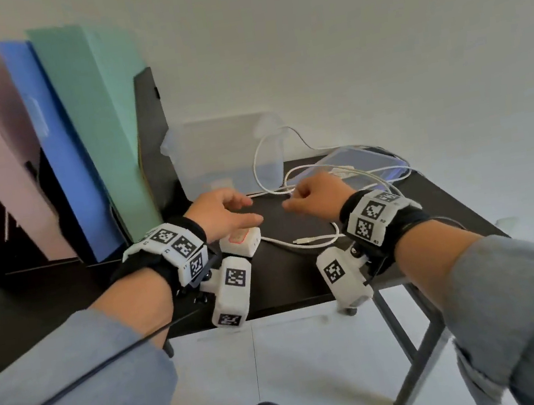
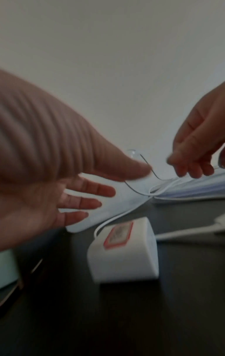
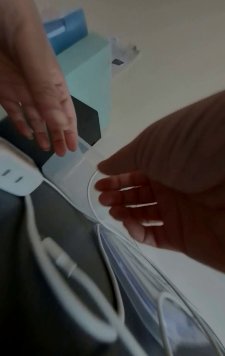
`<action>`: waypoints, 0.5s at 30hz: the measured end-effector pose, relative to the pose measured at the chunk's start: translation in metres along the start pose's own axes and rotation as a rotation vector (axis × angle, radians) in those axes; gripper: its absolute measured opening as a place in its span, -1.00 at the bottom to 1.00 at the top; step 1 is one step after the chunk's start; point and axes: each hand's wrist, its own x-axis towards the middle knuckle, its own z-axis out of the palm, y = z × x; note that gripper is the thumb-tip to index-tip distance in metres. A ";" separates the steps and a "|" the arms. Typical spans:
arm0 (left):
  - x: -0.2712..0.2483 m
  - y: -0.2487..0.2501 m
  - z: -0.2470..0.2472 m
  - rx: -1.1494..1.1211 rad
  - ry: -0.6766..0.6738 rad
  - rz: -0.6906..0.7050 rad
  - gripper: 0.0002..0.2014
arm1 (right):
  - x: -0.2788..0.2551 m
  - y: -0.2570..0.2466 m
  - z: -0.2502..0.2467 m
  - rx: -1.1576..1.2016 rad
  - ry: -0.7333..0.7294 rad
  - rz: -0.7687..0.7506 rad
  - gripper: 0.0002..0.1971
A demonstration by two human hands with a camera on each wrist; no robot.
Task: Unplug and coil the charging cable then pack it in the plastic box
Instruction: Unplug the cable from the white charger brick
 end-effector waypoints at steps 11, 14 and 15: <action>-0.024 -0.011 0.018 0.414 -0.123 -0.108 -0.17 | -0.033 0.020 0.007 -0.271 -0.191 0.160 -0.71; -0.019 -0.011 0.021 0.478 -0.072 -0.093 -0.27 | -0.030 0.024 0.013 -0.238 -0.160 0.163 -0.79; -0.016 -0.013 0.022 0.483 -0.068 -0.091 -0.26 | -0.030 0.024 0.015 -0.241 -0.154 0.162 -0.80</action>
